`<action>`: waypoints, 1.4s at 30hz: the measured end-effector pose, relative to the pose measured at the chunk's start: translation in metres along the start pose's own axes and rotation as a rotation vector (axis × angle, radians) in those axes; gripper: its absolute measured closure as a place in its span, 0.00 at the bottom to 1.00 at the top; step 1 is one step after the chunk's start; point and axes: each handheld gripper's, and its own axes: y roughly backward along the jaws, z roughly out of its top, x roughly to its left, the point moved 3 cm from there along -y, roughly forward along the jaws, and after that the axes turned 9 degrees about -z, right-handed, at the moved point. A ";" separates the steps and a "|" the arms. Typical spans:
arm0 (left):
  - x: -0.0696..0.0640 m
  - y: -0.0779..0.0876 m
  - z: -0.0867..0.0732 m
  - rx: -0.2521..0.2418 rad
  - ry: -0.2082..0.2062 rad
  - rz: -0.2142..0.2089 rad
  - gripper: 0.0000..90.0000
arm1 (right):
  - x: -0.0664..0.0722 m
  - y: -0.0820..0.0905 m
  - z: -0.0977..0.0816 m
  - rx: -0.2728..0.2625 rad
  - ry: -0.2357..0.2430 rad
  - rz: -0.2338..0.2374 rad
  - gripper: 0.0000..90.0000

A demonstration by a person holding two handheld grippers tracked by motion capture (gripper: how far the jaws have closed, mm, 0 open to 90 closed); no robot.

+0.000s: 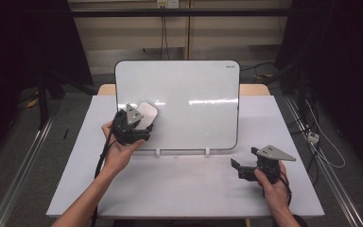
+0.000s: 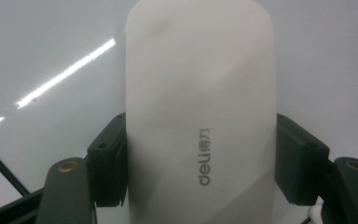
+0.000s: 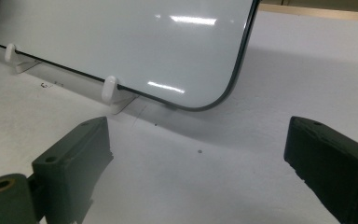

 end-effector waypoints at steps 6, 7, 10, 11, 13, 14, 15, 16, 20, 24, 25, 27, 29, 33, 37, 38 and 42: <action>0.000 0.016 0.006 -0.034 0.011 -0.006 0.35 | 0.000 0.000 0.000 -0.001 0.002 0.005 0.08; 0.001 0.018 0.005 -0.029 0.010 -0.007 0.34 | 0.000 0.001 0.000 -0.001 0.003 0.006 0.08; 0.006 0.023 0.005 -0.036 0.022 -0.004 0.34 | 0.000 0.000 -0.001 -0.001 0.003 0.007 0.08; 0.009 0.024 0.006 -0.039 0.027 0.004 0.34 | 0.000 0.000 -0.001 0.000 0.002 0.007 0.08; 0.013 0.027 0.008 -0.050 0.038 0.009 0.34 | 0.000 0.000 -0.001 -0.001 0.004 0.007 0.08; 0.015 0.028 0.008 -0.056 0.044 0.010 0.35 | 0.001 0.000 0.000 -0.002 0.005 0.007 0.08; 0.016 0.029 0.009 -0.060 0.043 0.014 0.34 | 0.001 0.001 0.000 -0.002 0.003 0.006 0.08; 0.017 0.030 0.009 -0.060 0.040 0.014 0.34 | 0.000 0.001 -0.001 0.000 0.002 0.005 0.08; 0.022 0.031 0.012 -0.074 0.054 0.031 0.34 | 0.000 0.001 -0.001 0.000 0.003 0.003 0.08; 0.029 0.031 0.018 -0.092 0.061 0.046 0.35 | 0.000 0.001 -0.001 0.001 0.001 0.004 0.08; 0.030 0.031 0.019 -0.094 0.064 0.045 0.35 | 0.000 0.001 0.000 0.000 0.002 0.004 0.08; 0.033 0.031 0.022 -0.102 0.067 0.049 0.34 | 0.001 0.000 0.000 0.000 0.002 0.006 0.08; 0.035 0.031 0.025 -0.106 0.068 0.047 0.34 | 0.001 0.000 0.000 0.000 0.001 0.006 0.08; 0.039 0.031 0.033 -0.113 0.059 0.050 0.34 | 0.000 0.000 0.000 0.001 -0.004 0.001 0.08; 0.042 0.031 0.040 -0.112 0.051 0.063 0.34 | 0.000 0.000 0.000 0.001 -0.002 0.001 0.08; 0.044 0.031 0.042 -0.111 0.050 0.067 0.34 | 0.000 0.000 0.000 0.000 -0.002 0.001 0.08; 0.047 0.029 0.049 -0.105 0.025 0.084 0.34 | 0.000 0.000 0.000 -0.001 0.001 0.005 0.08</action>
